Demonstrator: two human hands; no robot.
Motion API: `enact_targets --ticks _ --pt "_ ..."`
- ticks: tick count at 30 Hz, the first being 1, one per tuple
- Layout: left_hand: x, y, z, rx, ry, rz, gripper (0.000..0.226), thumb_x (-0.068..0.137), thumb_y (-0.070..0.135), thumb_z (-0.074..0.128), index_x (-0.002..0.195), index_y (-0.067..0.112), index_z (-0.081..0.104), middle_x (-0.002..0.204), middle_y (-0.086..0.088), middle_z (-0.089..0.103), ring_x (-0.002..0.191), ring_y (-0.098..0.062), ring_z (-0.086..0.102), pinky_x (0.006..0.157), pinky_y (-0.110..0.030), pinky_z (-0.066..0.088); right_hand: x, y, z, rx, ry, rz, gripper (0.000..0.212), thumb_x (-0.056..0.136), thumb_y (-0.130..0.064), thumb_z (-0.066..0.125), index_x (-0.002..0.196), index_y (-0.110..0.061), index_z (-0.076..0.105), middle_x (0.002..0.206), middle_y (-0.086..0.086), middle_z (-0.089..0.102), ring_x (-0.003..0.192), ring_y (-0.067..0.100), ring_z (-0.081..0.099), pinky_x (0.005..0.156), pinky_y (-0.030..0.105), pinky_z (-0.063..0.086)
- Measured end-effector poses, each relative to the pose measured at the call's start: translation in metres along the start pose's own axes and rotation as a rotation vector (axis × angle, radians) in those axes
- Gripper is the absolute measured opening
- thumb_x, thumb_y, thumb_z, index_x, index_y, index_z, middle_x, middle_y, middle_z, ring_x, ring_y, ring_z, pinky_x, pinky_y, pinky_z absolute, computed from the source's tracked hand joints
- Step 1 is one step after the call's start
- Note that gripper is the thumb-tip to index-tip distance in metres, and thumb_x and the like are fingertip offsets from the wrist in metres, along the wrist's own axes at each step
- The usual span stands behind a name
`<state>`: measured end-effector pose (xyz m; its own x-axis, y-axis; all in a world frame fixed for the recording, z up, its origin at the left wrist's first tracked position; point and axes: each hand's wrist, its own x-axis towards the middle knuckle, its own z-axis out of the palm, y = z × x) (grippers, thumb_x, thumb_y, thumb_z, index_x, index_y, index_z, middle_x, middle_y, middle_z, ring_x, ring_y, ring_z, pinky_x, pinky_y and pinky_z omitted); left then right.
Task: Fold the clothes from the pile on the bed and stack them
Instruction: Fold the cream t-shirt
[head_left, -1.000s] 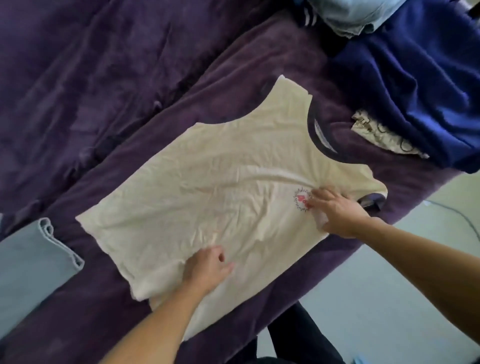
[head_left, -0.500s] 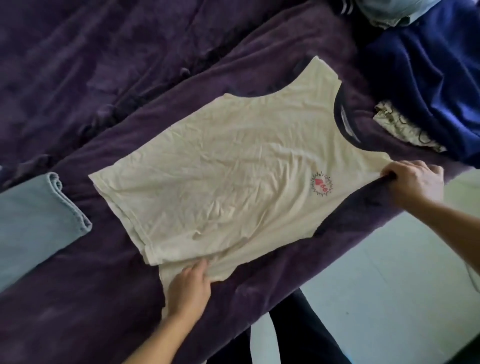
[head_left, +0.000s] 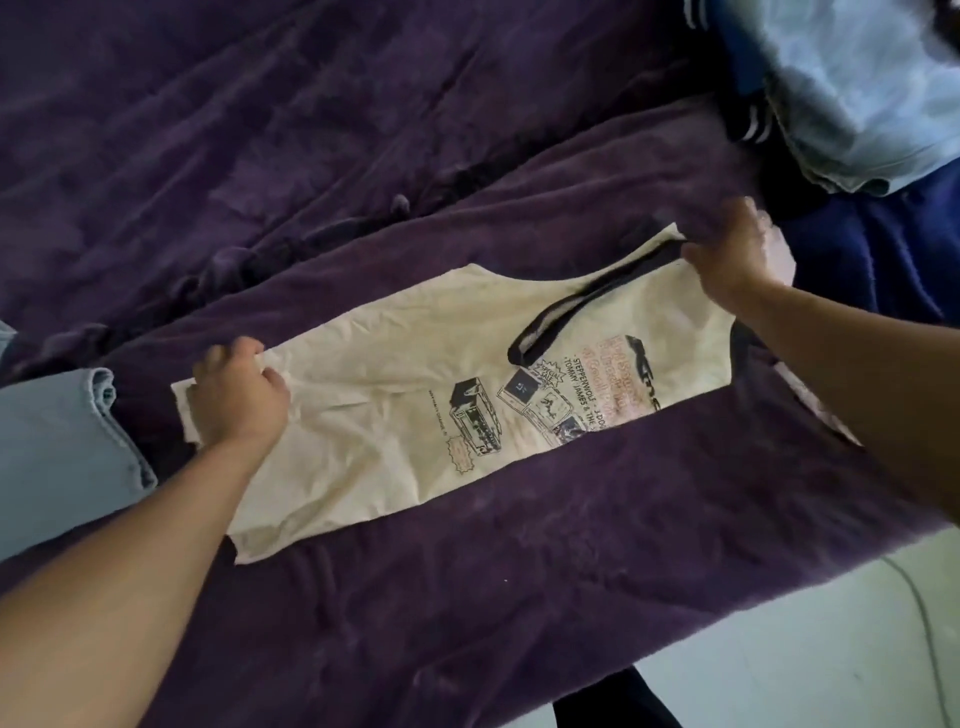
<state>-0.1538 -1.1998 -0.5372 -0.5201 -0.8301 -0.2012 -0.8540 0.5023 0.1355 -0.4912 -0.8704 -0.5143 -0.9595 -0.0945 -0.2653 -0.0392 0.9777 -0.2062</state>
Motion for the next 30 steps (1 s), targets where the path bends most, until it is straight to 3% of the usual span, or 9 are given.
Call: enact_targets --ticks 3,6,10,13,18,21,23,26,30 --pt "-0.025 0.029 0.027 -0.013 -0.089 0.101 0.023 0.087 0.007 0.055 0.108 0.006 0.063 0.110 -0.018 0.056 0.104 -0.039 0.051 0.082 -0.046 0.042 0.001 0.017 0.023 0.149 -0.174 0.213 0.075 0.076 -0.054 0.069 0.131 -0.013 0.041 0.132 0.011 0.051 0.120 0.034 0.051 0.094 0.042 0.044" --pt "-0.063 0.056 0.056 0.021 -0.316 0.216 0.028 0.087 0.014 0.056 0.113 0.011 0.062 0.111 -0.013 0.056 0.102 -0.034 0.054 0.082 -0.042 0.046 -0.005 0.035 0.035 0.213 -0.281 0.282 0.063 0.073 -0.053 0.069 0.121 -0.014 0.051 0.117 0.008 0.062 0.100 0.029 0.061 0.081 0.037 0.051" --pt "-0.082 0.061 0.065 -0.013 -0.418 0.118 0.035 0.088 0.013 0.053 0.122 0.014 0.057 0.117 -0.011 0.052 0.109 -0.032 0.051 0.084 -0.043 0.045 -0.010 0.030 0.018 0.304 -0.203 0.083 0.037 0.079 -0.042 0.068 0.101 -0.014 0.058 0.097 0.006 0.066 0.089 0.028 0.062 0.077 0.042 0.053" --pt "-0.086 0.044 0.050 -0.036 -0.407 -0.015 0.034 0.089 0.014 0.053 0.124 0.014 0.057 0.119 -0.011 0.052 0.111 -0.031 0.051 0.085 -0.043 0.046 -0.048 -0.006 0.009 0.292 -0.200 -0.143 0.032 0.084 -0.035 0.066 0.105 -0.013 0.056 0.094 0.006 0.063 0.086 0.029 0.059 0.073 0.037 0.047" --pt "-0.097 0.003 0.022 0.015 -0.430 -0.132 0.032 0.090 0.013 0.051 0.121 0.015 0.059 0.121 -0.010 0.051 0.107 -0.029 0.054 0.082 -0.039 0.048 -0.130 -0.087 0.046 0.361 -0.610 -0.309 0.042 0.086 -0.029 0.067 0.123 -0.021 0.048 0.094 0.000 0.061 0.084 0.021 0.060 0.071 0.029 0.044" --pt "-0.104 -0.015 0.017 0.016 -0.449 -0.144 0.032 0.091 0.015 0.051 0.123 0.014 0.057 0.121 -0.010 0.050 0.108 -0.029 0.054 0.081 -0.039 0.048 -0.149 -0.106 0.076 0.319 -0.839 -0.330 0.058 0.085 -0.030 0.070 0.136 -0.023 0.045 0.113 -0.001 0.058 0.098 0.018 0.059 0.076 0.025 0.047" --pt "-0.107 -0.020 0.017 0.029 -0.455 -0.136 0.033 0.092 0.018 0.052 0.125 0.015 0.056 0.122 -0.010 0.048 0.110 -0.028 0.052 0.080 -0.039 0.046 -0.142 -0.099 0.083 0.285 -0.713 -0.312 0.046 0.087 -0.029 0.065 0.131 -0.024 0.052 0.117 -0.004 0.059 0.098 0.016 0.059 0.071 0.023 0.047" --pt "-0.110 -0.027 0.023 0.048 -0.414 -0.112 0.034 0.091 0.017 0.052 0.125 0.015 0.055 0.121 -0.009 0.047 0.110 -0.029 0.049 0.082 -0.041 0.045 -0.112 -0.074 0.089 0.263 -0.389 -0.210 0.045 0.082 -0.031 0.065 0.125 -0.021 0.054 0.117 0.000 0.060 0.105 0.022 0.059 0.083 0.031 0.047" --pt "-0.107 -0.046 0.037 0.114 -0.388 -0.121 0.042 0.089 0.018 0.053 0.131 0.019 0.050 0.132 -0.010 0.041 0.116 -0.032 0.044 0.090 -0.044 0.042 -0.090 -0.062 0.105 0.322 -0.433 0.032 0.073 0.070 -0.052 0.072 0.131 -0.020 0.048 0.120 -0.001 0.060 0.104 0.021 0.060 0.085 0.035 0.050"
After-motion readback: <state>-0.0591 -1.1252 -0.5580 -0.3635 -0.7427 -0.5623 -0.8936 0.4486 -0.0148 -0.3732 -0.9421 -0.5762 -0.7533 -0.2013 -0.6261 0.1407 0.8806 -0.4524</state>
